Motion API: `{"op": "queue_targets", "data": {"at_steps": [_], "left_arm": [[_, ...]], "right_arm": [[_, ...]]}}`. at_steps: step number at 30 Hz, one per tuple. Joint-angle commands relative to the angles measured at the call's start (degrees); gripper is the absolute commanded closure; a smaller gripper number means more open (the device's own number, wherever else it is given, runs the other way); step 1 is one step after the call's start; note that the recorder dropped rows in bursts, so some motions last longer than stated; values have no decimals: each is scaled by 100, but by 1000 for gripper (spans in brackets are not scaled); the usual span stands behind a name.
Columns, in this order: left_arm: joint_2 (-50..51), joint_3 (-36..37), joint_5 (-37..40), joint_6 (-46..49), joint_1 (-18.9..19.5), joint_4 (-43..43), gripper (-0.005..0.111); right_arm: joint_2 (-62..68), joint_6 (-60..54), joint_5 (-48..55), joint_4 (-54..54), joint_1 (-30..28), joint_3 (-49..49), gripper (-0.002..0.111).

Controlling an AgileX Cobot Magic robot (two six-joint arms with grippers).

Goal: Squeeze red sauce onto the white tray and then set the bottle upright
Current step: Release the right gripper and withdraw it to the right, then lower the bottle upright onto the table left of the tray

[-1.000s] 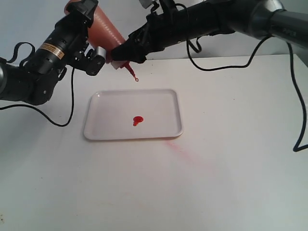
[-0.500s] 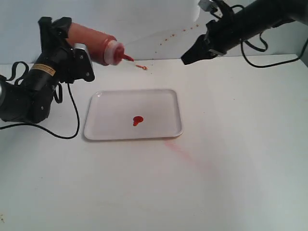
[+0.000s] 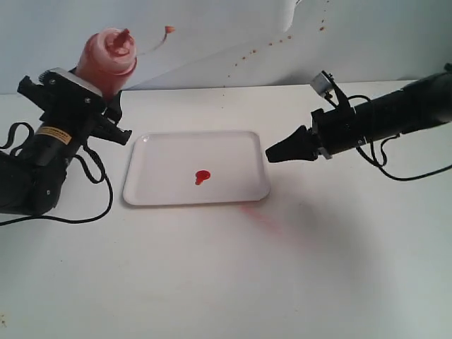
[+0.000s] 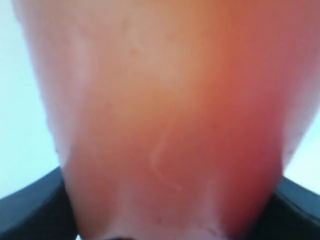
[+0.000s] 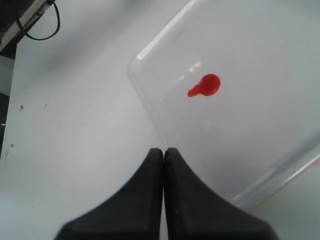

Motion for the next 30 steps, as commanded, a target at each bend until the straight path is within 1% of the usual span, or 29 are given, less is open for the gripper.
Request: {"op": "queue_targets", "data": {"at_steps": [1,2,5,7,9,12,14,19,20,21,22,24,27,30], "left_arm": [[-556,553,-317,-1362,-2,529,107],[-731,745,-317,-1713,-2,618,107],[-1144,1381,-342,-2359,-2,757,107],[-1423,1804,-552,-2746,-2,834,107],[-1627,2220,-552,-3196,104,1193,107],[-1930,2668,-552,-3877,488,2114,107],[-2061,2858,-552,-4219,814,2837,107],[-2124,2940,-552,-4814,1517,4444,107],[-2124,2925,-552,-5076,1737,5126,107],[-2124,2925,-552,-5088,1816,5370,107],[-2112,2925,-552,-5208,1911,5992,107],[-2046,2925,-552,-5211,1926,6324,107],[-1927,2772,-552,-5224,1926,6376,107],[-1711,2702,-552,-5407,1926,6870,107]], "right_arm": [[-596,-1235,-233,544,5,776,108],[-746,-1464,-303,659,5,945,108],[-1196,-2171,-428,1129,5,1420,108],[-1517,-2652,-428,1450,5,1761,108],[-1765,-3002,-507,1801,5,2071,108],[-2151,-3680,-744,2407,5,2511,108],[-2281,-3680,-1079,2689,5,2608,108],[-2326,-3665,-1078,2810,20,2584,108],[-2326,-3665,-862,2810,20,2584,108],[-2326,-3665,-703,2810,20,2569,108],[-2326,-3665,-472,2810,20,2472,108],[-2326,-3665,-266,2810,20,2364,108],[-2326,-3665,-43,2810,20,2364,108],[-2326,-3665,-32,2810,20,2364,108]]}}
